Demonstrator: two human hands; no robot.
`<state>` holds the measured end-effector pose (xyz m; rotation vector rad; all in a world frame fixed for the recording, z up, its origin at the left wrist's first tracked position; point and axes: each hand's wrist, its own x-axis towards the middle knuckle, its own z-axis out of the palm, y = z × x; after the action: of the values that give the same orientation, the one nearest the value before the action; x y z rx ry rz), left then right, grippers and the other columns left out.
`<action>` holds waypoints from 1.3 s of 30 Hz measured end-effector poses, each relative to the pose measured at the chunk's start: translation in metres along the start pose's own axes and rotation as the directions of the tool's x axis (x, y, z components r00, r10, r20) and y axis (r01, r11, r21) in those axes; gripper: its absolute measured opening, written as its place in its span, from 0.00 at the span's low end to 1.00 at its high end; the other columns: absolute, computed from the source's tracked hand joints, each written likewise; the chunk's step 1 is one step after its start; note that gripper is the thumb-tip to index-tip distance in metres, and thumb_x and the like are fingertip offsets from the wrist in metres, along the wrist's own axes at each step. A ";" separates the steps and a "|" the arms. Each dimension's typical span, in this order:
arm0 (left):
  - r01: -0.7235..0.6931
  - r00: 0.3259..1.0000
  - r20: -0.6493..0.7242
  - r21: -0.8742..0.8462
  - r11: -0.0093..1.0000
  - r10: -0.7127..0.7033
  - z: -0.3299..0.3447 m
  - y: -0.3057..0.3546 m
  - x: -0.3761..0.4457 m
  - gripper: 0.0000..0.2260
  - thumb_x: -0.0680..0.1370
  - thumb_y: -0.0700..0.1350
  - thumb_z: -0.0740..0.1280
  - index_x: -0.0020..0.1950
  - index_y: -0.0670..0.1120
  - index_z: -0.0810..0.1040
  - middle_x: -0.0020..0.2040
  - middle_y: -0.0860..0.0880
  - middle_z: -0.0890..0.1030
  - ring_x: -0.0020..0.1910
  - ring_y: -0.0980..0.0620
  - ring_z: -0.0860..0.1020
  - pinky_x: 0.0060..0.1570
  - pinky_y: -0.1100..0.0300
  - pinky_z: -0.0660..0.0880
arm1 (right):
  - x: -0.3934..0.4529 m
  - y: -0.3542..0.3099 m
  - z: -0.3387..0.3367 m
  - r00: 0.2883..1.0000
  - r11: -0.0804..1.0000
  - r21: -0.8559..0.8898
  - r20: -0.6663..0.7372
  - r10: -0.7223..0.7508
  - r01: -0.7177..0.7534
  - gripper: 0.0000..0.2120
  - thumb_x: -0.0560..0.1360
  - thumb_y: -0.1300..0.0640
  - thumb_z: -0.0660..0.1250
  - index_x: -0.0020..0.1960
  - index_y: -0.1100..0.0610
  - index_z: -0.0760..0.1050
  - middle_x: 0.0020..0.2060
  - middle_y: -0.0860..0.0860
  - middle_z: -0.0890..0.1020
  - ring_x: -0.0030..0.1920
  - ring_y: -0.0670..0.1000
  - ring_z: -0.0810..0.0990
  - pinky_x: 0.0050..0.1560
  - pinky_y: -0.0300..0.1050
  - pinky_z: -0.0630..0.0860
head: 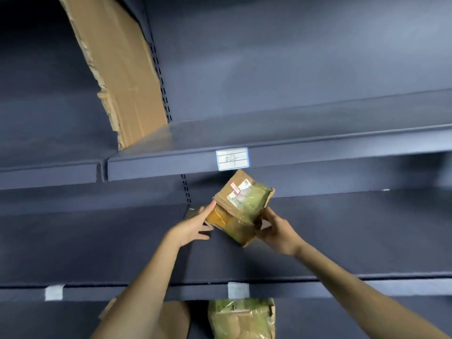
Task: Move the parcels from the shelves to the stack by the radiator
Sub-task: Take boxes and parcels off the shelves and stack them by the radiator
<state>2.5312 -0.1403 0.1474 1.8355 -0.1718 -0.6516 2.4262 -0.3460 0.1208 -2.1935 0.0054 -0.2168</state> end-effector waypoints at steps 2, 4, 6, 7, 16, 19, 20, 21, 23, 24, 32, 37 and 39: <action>-0.035 0.996 0.084 -0.083 0.996 0.042 0.017 0.004 -0.002 0.39 0.73 0.67 0.60 0.77 0.52 0.51 0.71 0.45 0.69 0.59 0.49 0.76 0.59 0.50 0.76 | -0.029 0.003 -0.006 0.995 1.000 -0.009 -0.093 0.026 -0.027 0.13 0.74 0.60 0.65 0.51 0.48 0.64 0.50 0.49 0.78 0.49 0.56 0.81 0.53 0.50 0.77; -0.072 0.989 0.119 -0.119 0.990 0.086 0.044 0.009 -0.010 0.37 0.76 0.62 0.59 0.78 0.53 0.45 0.74 0.48 0.65 0.62 0.46 0.74 0.62 0.47 0.73 | -0.064 0.009 -0.010 0.981 0.997 -0.002 -0.179 0.074 -0.076 0.13 0.74 0.61 0.66 0.52 0.50 0.64 0.50 0.49 0.78 0.49 0.55 0.82 0.51 0.49 0.77; -0.126 0.977 0.162 -0.087 0.988 0.139 0.072 0.017 -0.026 0.36 0.76 0.61 0.61 0.77 0.54 0.45 0.75 0.50 0.59 0.66 0.45 0.69 0.64 0.46 0.72 | -0.101 0.014 -0.011 0.956 0.992 -0.003 -0.269 0.119 -0.124 0.11 0.74 0.61 0.65 0.52 0.53 0.65 0.47 0.52 0.78 0.47 0.58 0.81 0.48 0.51 0.76; -0.150 0.968 0.192 -0.070 0.986 0.161 0.085 0.020 -0.033 0.34 0.74 0.61 0.62 0.75 0.55 0.50 0.74 0.50 0.61 0.66 0.44 0.69 0.64 0.46 0.72 | -0.120 0.016 -0.011 0.940 0.990 -0.005 -0.313 0.132 -0.141 0.11 0.74 0.62 0.65 0.52 0.55 0.65 0.45 0.54 0.79 0.45 0.58 0.80 0.48 0.53 0.76; -0.268 0.820 0.514 -0.045 0.962 0.252 0.240 0.010 -0.095 0.22 0.73 0.57 0.67 0.64 0.51 0.68 0.63 0.46 0.76 0.61 0.47 0.75 0.60 0.50 0.75 | -0.297 0.023 -0.058 0.714 0.936 0.068 -0.628 0.309 -0.345 0.10 0.74 0.66 0.62 0.53 0.56 0.66 0.50 0.50 0.77 0.46 0.50 0.77 0.47 0.47 0.75; -0.240 0.731 0.649 -0.041 0.970 0.208 0.318 -0.011 -0.119 0.22 0.75 0.55 0.67 0.65 0.48 0.69 0.60 0.48 0.76 0.58 0.51 0.77 0.54 0.53 0.77 | -0.373 0.042 -0.077 0.600 0.903 0.159 -0.699 0.389 -0.400 0.11 0.75 0.66 0.62 0.52 0.52 0.66 0.52 0.48 0.76 0.47 0.50 0.77 0.49 0.44 0.74; -0.228 0.690 0.701 -0.025 0.973 0.179 0.345 -0.020 -0.128 0.24 0.73 0.57 0.68 0.66 0.48 0.69 0.61 0.48 0.75 0.57 0.51 0.77 0.52 0.53 0.78 | -0.400 0.048 -0.081 0.543 0.887 0.249 -0.716 0.439 -0.389 0.12 0.76 0.65 0.61 0.53 0.50 0.67 0.54 0.48 0.76 0.47 0.50 0.77 0.50 0.44 0.74; -0.205 0.644 0.753 -0.005 0.979 0.138 0.372 -0.028 -0.137 0.28 0.71 0.60 0.68 0.66 0.49 0.70 0.61 0.48 0.75 0.57 0.51 0.78 0.51 0.53 0.79 | -0.426 0.053 -0.085 0.472 0.862 0.356 -0.727 0.498 -0.360 0.12 0.77 0.64 0.61 0.55 0.49 0.67 0.55 0.46 0.76 0.48 0.49 0.78 0.51 0.45 0.74; -0.134 0.548 0.836 0.051 0.990 0.031 0.430 -0.046 -0.155 0.26 0.70 0.62 0.67 0.64 0.51 0.73 0.61 0.46 0.78 0.58 0.50 0.78 0.53 0.51 0.78 | -0.480 0.064 -0.091 0.321 0.786 0.547 -0.718 0.618 -0.288 0.12 0.78 0.61 0.60 0.60 0.50 0.67 0.55 0.45 0.77 0.49 0.47 0.78 0.53 0.48 0.75; -0.123 0.495 0.869 0.090 0.988 -0.018 0.459 -0.053 -0.165 0.20 0.73 0.59 0.64 0.62 0.52 0.75 0.59 0.46 0.80 0.56 0.50 0.78 0.55 0.50 0.76 | -0.507 0.070 -0.093 0.262 0.745 0.611 -0.698 0.666 -0.268 0.12 0.79 0.60 0.60 0.61 0.51 0.67 0.54 0.46 0.78 0.49 0.46 0.78 0.54 0.49 0.75; -0.135 0.229 0.940 0.288 0.948 -0.253 0.711 -0.100 -0.285 0.25 0.65 0.63 0.68 0.59 0.54 0.76 0.60 0.44 0.79 0.56 0.48 0.78 0.53 0.50 0.76 | -0.725 0.122 -0.150 -0.018 0.390 0.882 -0.409 0.912 -0.262 0.19 0.76 0.41 0.59 0.64 0.49 0.68 0.59 0.47 0.76 0.57 0.50 0.78 0.59 0.51 0.76; -0.065 0.142 0.927 0.359 0.931 -0.347 0.835 -0.140 -0.387 0.24 0.71 0.62 0.63 0.62 0.49 0.75 0.52 0.47 0.82 0.49 0.49 0.80 0.44 0.56 0.76 | -0.854 0.143 -0.204 -0.215 0.333 0.932 -0.359 0.908 -0.146 0.19 0.75 0.38 0.58 0.63 0.44 0.67 0.61 0.46 0.73 0.60 0.53 0.75 0.63 0.58 0.72; -0.024 0.110 0.914 0.395 0.919 -0.390 0.873 -0.147 -0.406 0.32 0.65 0.66 0.66 0.64 0.51 0.73 0.58 0.46 0.81 0.54 0.48 0.80 0.42 0.56 0.79 | -0.889 0.155 -0.225 -0.256 0.297 0.949 -0.314 0.914 -0.102 0.21 0.75 0.36 0.57 0.64 0.43 0.66 0.63 0.48 0.71 0.62 0.56 0.73 0.64 0.60 0.70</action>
<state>1.7163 -0.6401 -0.0394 1.3492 -1.0191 -2.1504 1.5272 -0.5441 -0.0113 -0.5954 1.6243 -0.8773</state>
